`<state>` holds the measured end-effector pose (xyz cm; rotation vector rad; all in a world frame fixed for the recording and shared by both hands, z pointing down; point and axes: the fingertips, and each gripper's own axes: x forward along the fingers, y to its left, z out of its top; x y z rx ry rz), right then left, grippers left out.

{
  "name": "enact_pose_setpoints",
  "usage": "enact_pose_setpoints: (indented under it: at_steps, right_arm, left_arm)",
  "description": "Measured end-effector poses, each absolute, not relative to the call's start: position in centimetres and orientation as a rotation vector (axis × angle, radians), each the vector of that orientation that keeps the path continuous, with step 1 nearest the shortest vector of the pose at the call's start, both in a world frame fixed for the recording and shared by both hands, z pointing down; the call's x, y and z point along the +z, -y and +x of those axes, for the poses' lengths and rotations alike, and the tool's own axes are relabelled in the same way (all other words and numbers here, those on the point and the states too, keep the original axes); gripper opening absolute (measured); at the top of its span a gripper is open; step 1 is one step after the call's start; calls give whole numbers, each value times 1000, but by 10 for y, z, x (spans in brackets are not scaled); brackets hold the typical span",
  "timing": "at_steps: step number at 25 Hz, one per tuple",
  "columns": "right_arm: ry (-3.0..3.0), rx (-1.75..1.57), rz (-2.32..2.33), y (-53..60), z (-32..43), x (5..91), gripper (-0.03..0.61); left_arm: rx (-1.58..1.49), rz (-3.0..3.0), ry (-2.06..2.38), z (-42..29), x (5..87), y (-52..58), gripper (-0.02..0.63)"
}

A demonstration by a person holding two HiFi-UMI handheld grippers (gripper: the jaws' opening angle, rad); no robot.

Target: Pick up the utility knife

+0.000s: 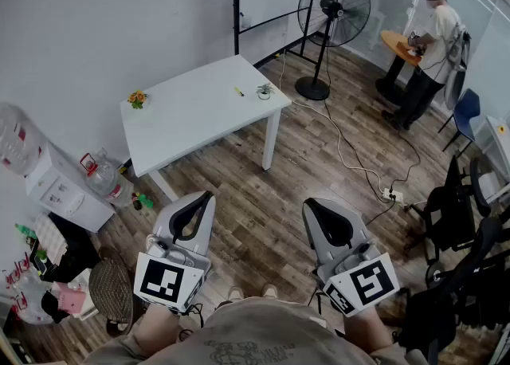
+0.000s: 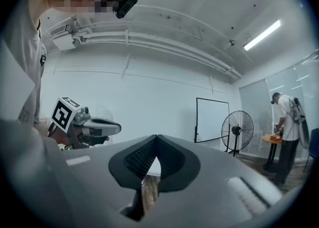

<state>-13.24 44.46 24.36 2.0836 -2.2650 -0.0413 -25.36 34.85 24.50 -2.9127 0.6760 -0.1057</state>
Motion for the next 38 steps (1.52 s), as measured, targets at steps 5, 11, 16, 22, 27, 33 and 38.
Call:
enact_pose_setpoints:
  at_steps: [5,11,16,22,27,33,38]
  right_arm:
    - [2273,-45,2115,-451,-122,241,28]
    - [2256,-10,2113,-458,-109,251,28]
    - [2237,17,2094,-466,-97,262,28]
    - [2255,26,2090,-476,-79,273,28]
    - [2215,-13,2121,-484,-56,280,112]
    - [2245,11,2141,-484,-42,281,187]
    - [2258,41,2114,-467,-35,292,212]
  left_arm:
    - [-113,-2909,-653,-242,243,-356,0]
    - [-141,-2910,-633,-227,247,-364,0]
    - [-151,-2903,-637,-215,249,-372,0]
    - [-155,-2891,-648,-200,258,-384,0]
    - [-172,-2875,-697,-187,265,-395,0]
    - [-188,-2877,-690,-178,273,-397,0]
    - [-197,-2881,-685,-168,281,-384,0]
